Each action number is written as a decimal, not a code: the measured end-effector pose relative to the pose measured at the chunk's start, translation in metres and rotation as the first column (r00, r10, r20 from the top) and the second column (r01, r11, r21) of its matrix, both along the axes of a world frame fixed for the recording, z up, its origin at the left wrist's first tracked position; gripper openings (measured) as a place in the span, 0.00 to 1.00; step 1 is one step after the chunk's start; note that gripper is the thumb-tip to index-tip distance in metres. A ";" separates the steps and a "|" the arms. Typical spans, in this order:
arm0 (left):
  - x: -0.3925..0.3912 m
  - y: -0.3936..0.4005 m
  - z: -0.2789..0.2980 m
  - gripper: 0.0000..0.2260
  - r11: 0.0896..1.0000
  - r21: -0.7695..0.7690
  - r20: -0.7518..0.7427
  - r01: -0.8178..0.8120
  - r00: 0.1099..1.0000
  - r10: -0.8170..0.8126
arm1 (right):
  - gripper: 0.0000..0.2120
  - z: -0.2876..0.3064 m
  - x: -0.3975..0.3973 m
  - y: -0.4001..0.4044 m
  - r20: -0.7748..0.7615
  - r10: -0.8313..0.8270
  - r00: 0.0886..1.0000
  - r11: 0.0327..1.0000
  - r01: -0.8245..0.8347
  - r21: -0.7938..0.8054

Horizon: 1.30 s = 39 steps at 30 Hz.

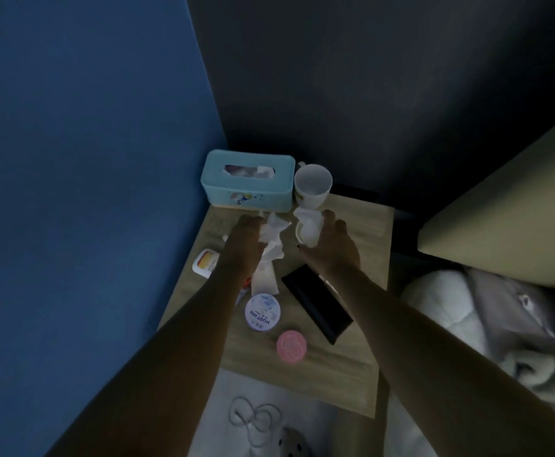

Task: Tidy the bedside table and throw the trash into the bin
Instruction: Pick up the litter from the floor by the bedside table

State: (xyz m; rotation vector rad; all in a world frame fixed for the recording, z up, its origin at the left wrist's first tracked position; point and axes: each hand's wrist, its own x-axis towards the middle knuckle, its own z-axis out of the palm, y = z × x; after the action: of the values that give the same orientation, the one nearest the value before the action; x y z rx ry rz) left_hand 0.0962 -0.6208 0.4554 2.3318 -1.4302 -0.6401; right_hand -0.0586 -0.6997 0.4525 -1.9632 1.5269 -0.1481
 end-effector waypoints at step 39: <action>-0.145 0.494 -0.342 0.48 0.873 0.476 0.035 0.102 0.990 -0.134 | 0.34 -0.308 -0.137 0.429 -0.237 0.241 0.941 0.969 -0.220 0.114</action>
State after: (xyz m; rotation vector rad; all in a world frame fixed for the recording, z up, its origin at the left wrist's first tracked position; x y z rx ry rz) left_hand -0.0488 -0.1264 0.1136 2.6619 -1.5999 -1.0618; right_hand -0.1953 -0.2708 0.1447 -2.1350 1.4119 0.2691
